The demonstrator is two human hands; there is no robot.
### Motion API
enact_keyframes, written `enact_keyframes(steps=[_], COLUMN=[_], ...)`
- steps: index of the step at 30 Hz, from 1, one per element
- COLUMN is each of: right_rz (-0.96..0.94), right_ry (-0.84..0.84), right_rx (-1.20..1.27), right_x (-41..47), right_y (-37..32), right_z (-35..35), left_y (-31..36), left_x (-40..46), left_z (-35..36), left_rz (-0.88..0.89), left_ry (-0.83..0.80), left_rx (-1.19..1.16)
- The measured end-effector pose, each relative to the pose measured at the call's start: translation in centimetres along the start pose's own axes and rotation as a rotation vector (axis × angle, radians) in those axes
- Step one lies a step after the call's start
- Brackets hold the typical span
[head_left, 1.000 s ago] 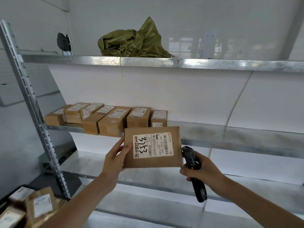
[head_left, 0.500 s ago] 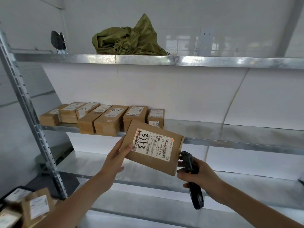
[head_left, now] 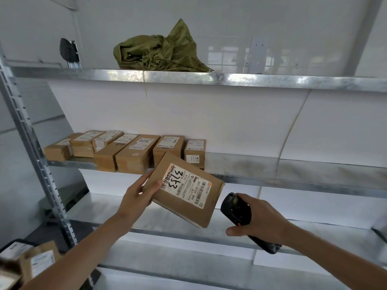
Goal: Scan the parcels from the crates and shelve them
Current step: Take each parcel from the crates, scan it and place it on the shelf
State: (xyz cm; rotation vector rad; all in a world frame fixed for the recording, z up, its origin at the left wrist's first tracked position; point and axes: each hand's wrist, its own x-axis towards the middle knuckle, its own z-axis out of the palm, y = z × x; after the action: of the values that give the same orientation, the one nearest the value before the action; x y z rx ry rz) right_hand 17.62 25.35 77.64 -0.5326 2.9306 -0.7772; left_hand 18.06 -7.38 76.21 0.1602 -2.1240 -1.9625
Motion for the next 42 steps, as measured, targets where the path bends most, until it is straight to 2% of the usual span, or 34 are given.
enact_keyframes(steps=[4,9,27,32,36,39,42], right_rz=[-0.025,-0.037,-0.044,-0.048,-0.005,0.022,0.045], right_ry=[-0.042,-0.111,-0.016,0.002,0.011,-0.001,-0.033], right_rx=[-0.355,-0.572,-0.722,-0.716,-0.62,-0.437,-0.135], right_x=[-0.3,-0.9,-1.9,-2.3,-2.8,-3.2,-3.6], right_y=[-1.1,-2.3,-2.2,-2.2,-2.0,-1.6,-1.4], right_z=[-1.7,-2.8,-4.6,-5.1,-5.5,-5.1,-4.0], left_y=[-0.1,0.1,1.3,1.4,1.4,1.3,1.5], left_x=[-0.2,-0.3,-1.8,-1.7,-1.8,-1.7,-1.6], left_z=[-0.4,-0.4,0.3,0.5,1.0,1.6,2.9], left_rz=[0.031,0.057,0.028,0.017,0.002,-0.012,-0.033], left_ry=[-0.006,0.011,0.009,0.009,0.002,0.002,0.029], left_rx=[0.093,0.127,0.129,0.117,0.089,0.081,0.018])
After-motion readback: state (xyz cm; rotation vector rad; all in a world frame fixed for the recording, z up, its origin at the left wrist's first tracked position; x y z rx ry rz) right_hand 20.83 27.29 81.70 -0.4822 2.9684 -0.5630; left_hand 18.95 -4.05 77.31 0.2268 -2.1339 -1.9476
